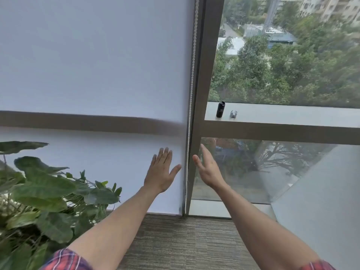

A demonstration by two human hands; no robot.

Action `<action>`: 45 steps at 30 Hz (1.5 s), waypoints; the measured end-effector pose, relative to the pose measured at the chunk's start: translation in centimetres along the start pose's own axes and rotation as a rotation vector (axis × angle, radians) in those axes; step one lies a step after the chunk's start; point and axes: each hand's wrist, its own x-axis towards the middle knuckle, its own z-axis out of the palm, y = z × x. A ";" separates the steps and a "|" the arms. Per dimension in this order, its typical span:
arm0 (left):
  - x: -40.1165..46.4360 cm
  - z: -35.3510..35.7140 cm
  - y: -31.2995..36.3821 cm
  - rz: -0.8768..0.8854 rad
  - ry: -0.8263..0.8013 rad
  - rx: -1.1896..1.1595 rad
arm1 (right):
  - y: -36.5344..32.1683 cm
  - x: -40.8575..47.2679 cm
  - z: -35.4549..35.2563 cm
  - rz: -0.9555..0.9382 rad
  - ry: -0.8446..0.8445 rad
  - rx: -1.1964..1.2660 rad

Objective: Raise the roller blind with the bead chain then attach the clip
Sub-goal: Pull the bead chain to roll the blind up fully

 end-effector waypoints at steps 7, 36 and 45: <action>-1.1 1.1 0.9 -0.030 -0.097 -0.158 | -5.7 3.3 -1.0 -0.043 -0.051 0.408; 1.4 -5.1 6.2 -0.186 0.047 -1.355 | -7.4 -0.3 1.2 -0.112 0.047 0.725; 3.3 -11.4 10.9 0.169 0.150 -1.488 | -6.0 -1.0 3.0 -0.071 0.076 0.612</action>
